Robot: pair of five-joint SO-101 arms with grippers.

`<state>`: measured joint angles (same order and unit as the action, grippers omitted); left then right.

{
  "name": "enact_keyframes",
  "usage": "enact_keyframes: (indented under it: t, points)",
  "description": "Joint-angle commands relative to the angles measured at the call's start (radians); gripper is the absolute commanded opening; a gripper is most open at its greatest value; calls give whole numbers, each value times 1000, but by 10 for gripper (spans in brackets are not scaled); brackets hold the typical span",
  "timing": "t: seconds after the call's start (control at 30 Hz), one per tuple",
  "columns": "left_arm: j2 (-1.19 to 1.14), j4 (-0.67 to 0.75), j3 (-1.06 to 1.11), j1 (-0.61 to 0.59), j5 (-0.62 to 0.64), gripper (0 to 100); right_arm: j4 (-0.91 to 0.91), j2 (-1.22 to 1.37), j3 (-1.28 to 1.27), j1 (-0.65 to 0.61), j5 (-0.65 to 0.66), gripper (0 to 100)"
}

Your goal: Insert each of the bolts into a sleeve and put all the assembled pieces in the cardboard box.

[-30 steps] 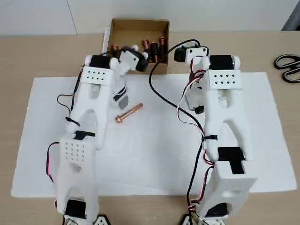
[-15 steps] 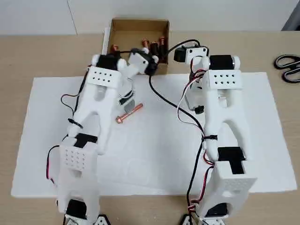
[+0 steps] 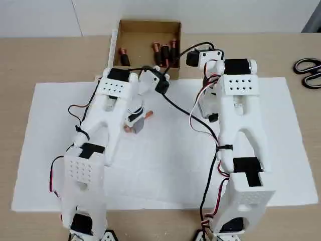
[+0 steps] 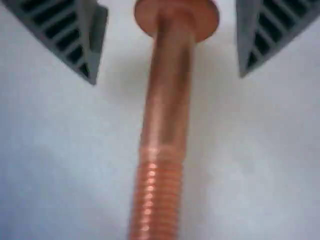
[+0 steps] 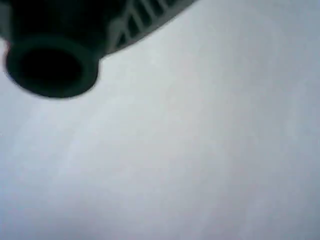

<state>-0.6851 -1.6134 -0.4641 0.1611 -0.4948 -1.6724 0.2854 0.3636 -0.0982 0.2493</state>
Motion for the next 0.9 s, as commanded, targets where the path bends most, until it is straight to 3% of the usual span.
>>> enact_keyframes:
  t: [0.0, 0.13, 0.43, 0.87]
  points:
    - [66, 40, 15, 3, -6, 169, -5, -61, 46, 5, -12, 28]
    - [66, 51, 35, 6, -6, 114, -1, -61, 28, 4, -11, 28]
    - [75, 44, 31, 26, -3, 103, 1, -61, 0, 4, -9, 28]
    - [77, 44, 30, 68, -2, 9, 1, -61, -2, 4, -9, 28]
